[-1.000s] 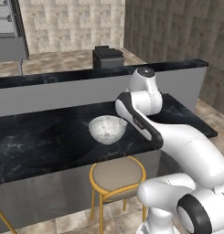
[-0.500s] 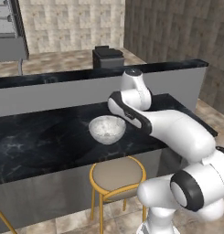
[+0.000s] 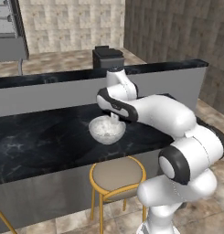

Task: Open the fridge, grab two sodas, and place both sodas inside the bowl with ice on the dining counter.

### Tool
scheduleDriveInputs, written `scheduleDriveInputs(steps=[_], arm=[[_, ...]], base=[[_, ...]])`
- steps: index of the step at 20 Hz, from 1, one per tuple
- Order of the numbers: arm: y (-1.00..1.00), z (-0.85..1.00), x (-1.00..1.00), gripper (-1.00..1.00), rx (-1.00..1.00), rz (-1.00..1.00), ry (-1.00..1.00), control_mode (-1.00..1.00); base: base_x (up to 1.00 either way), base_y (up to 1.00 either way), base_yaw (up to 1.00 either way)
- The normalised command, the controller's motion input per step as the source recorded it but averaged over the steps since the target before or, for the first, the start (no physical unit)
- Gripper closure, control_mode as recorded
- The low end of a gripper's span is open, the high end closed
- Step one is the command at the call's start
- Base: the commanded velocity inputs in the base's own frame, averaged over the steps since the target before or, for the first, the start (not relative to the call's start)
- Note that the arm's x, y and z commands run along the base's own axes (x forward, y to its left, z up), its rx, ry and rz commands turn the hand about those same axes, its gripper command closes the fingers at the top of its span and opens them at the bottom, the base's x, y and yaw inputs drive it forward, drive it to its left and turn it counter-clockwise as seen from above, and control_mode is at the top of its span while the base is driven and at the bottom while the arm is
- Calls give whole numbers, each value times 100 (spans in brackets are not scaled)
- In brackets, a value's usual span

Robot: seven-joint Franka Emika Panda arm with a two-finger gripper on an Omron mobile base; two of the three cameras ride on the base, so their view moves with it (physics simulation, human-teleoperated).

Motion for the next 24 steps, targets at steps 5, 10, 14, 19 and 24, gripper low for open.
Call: scheduleDriveInputs(steps=[5, 10, 14, 19, 24], arm=[[4, -34, 24, 100, -1, 10, 4, -100], [0, -37, 25, 100, 1, 10, 0, -100], [0, -34, 22, 100, 1, 11, 0, -100], [0, -32, 11, 100, 0, 9, 0, -100], [0, -34, 5, 100, 0, 7, 0, -100]], base=[[0, 0, 0], [0, 0, 0], [0, 0, 0], [0, 0, 0], [0, 0, 0]])
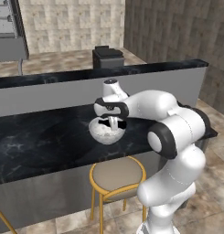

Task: Open the fridge, grab two sodas, and place both sodas inside the bowl with ice on the dining counter.

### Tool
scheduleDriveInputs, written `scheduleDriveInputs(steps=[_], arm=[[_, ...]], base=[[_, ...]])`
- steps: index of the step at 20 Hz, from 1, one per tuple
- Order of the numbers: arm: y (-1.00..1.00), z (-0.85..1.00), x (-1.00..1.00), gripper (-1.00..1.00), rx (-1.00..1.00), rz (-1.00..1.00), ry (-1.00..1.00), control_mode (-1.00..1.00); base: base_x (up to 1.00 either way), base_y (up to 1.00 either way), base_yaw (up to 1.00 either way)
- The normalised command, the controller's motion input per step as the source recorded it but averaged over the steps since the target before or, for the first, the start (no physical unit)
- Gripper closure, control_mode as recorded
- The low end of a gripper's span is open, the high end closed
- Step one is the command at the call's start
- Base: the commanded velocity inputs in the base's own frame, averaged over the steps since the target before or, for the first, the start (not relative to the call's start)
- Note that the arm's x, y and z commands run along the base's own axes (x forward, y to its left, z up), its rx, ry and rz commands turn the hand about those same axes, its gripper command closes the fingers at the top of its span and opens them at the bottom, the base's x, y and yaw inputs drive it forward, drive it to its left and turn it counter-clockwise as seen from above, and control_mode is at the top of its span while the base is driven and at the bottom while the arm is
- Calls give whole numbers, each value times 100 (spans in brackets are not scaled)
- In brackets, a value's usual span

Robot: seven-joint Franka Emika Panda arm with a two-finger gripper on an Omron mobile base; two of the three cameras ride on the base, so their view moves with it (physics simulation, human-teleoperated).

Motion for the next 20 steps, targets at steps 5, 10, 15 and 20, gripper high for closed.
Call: scheduleDriveInputs(steps=[5, 10, 15, 20], arm=[[2, -33, 4, 100, 0, 7, 0, -100], [7, -27, 9, 100, 0, 6, 0, -100], [14, -19, 4, 100, 0, 5, 0, -100], [32, -21, 0, 100, -2, 2, 0, -100]], base=[[0, 0, 0], [0, 0, 0], [0, 0, 0], [0, 0, 0]])
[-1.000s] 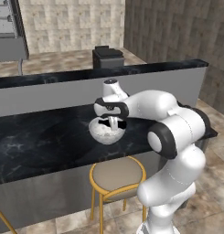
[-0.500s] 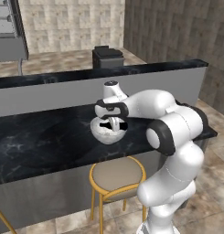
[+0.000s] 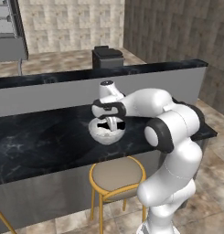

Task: Open the fridge, grab two sodas, and place both sodas inside the bowl with ice on the dining counter.

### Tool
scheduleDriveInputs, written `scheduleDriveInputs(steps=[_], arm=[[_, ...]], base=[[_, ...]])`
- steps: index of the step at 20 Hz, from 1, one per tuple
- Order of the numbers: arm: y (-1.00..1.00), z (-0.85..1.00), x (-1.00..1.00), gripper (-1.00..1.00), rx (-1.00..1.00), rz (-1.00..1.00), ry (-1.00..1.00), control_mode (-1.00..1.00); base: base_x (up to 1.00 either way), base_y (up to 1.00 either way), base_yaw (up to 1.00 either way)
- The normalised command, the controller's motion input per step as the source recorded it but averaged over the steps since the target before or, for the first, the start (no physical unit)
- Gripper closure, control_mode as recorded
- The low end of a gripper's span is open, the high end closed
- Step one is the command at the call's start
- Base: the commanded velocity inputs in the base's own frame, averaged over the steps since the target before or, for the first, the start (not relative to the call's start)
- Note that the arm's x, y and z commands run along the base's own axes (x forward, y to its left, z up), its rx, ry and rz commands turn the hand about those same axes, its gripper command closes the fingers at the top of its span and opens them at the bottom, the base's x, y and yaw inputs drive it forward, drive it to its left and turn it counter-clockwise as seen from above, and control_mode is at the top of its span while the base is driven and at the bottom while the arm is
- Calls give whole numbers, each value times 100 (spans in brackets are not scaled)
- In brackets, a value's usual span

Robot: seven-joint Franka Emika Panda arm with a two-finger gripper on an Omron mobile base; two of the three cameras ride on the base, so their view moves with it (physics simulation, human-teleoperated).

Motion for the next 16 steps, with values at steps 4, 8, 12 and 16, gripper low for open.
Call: scheduleDriveInputs(steps=[4, 8, 12, 16], arm=[[39, -23, 0, 100, -5, 2, 0, -100], [28, -30, 0, 100, -3, 3, 0, -100], [7, -32, 1, 100, 0, 6, 0, -100], [-5, -21, 13, 100, 0, 9, 0, -100]], base=[[0, 0, 0], [0, 0, 0], [0, 0, 0], [0, 0, 0]])
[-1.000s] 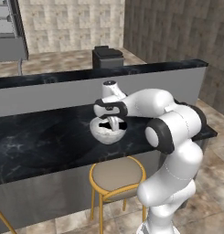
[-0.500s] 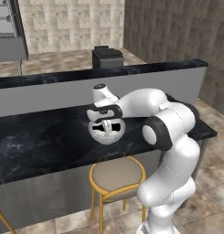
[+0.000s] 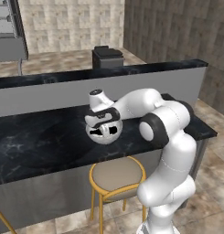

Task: Open the fridge, grab two sodas, and place both sodas inside the bowl with ice on the dining counter.

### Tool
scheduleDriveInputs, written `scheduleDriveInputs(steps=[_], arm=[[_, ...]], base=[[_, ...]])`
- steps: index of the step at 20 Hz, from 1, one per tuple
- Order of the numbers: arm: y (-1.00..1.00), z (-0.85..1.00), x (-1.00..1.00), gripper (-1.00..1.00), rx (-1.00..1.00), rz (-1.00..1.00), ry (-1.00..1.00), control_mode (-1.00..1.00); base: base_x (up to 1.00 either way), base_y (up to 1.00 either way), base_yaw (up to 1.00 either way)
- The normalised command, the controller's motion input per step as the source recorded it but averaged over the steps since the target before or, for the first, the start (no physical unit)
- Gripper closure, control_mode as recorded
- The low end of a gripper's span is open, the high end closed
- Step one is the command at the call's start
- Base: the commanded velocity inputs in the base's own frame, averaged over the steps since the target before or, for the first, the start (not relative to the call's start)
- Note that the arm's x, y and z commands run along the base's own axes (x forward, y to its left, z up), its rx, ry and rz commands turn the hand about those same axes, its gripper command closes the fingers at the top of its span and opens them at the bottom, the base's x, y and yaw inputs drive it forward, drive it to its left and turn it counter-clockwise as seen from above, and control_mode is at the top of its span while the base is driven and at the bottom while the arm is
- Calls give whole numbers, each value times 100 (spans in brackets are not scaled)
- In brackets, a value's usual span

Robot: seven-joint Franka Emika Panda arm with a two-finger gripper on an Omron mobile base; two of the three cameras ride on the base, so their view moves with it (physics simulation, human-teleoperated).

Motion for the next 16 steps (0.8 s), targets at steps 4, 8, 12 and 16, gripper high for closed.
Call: scheduleDriveInputs(steps=[4, 8, 12, 16], arm=[[-12, -16, 16, 100, 1, 9, 0, -100], [-9, -20, 12, 100, 0, 10, 0, -100], [-3, -18, 12, 100, 0, 10, 0, -100], [0, -22, 13, 100, 0, 10, 0, -100]], base=[[0, 0, 0], [0, 0, 0], [0, 0, 0], [0, 0, 0]])
